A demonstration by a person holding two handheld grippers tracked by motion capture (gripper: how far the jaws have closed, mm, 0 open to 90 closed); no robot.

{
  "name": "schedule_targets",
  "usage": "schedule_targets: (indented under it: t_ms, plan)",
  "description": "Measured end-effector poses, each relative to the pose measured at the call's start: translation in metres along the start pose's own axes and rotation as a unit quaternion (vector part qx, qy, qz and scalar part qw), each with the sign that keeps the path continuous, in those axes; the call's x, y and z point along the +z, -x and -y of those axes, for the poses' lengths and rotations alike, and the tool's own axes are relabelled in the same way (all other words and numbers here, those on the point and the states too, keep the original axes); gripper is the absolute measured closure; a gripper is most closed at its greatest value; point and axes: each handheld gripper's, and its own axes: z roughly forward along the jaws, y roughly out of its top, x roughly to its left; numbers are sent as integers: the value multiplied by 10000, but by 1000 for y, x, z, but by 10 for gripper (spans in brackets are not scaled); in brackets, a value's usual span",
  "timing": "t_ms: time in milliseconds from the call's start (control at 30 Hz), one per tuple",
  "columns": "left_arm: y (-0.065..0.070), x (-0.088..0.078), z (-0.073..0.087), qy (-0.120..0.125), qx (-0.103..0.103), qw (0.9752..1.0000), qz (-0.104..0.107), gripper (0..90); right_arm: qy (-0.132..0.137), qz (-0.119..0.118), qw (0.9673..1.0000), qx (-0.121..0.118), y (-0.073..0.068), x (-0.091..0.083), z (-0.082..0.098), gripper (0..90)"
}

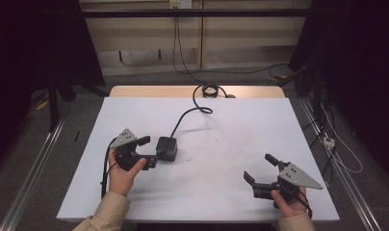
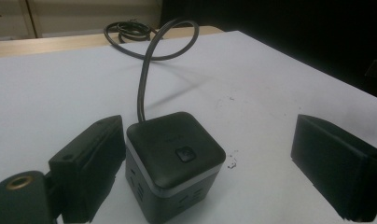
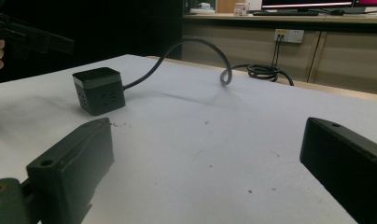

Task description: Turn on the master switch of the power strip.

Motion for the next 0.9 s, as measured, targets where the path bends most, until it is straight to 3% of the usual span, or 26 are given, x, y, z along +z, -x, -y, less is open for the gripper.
schedule_targets:
  t_ms: [233,600,900]
  plan:
    - [-4,-8,5,-34,68,10000,-14,77,3,5,10000,14,0,0,0,24]
    - [-10,-20,8,129,93,9998,-108,59,14,3,10000,27,0,0,0,23]
    - [-11,-24,13,69,121,9998,-150,58,16,10,10000,41,0,-1,-1,23]
